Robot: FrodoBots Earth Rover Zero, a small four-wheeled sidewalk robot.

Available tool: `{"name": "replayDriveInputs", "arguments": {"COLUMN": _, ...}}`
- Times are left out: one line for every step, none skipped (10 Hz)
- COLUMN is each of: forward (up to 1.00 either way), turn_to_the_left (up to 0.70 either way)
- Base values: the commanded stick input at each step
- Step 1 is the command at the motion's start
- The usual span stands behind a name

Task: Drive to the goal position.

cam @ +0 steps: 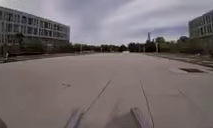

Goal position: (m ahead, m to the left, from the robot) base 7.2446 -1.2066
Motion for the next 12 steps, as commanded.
{"name": "replayDriveInputs", "arguments": {"forward": 1.0, "turn_to_the_left": -0.27}}
{"name": "replayDriveInputs", "arguments": {"forward": 1.0, "turn_to_the_left": -0.27}}
{"name": "replayDriveInputs", "arguments": {"forward": 1.0, "turn_to_the_left": -0.27}}
{"name": "replayDriveInputs", "arguments": {"forward": 1.0, "turn_to_the_left": -0.27}}
{"name": "replayDriveInputs", "arguments": {"forward": 1.0, "turn_to_the_left": -0.27}}
{"name": "replayDriveInputs", "arguments": {"forward": 1.0, "turn_to_the_left": -0.27}}
{"name": "replayDriveInputs", "arguments": {"forward": 1.0, "turn_to_the_left": -0.27}}
{"name": "replayDriveInputs", "arguments": {"forward": 1.0, "turn_to_the_left": -0.27}}
{"name": "replayDriveInputs", "arguments": {"forward": 1.0, "turn_to_the_left": -0.27}}
{"name": "replayDriveInputs", "arguments": {"forward": 1.0, "turn_to_the_left": -0.27}}
{"name": "replayDriveInputs", "arguments": {"forward": 1.0, "turn_to_the_left": -0.27}}
{"name": "replayDriveInputs", "arguments": {"forward": 1.0, "turn_to_the_left": -0.27}}
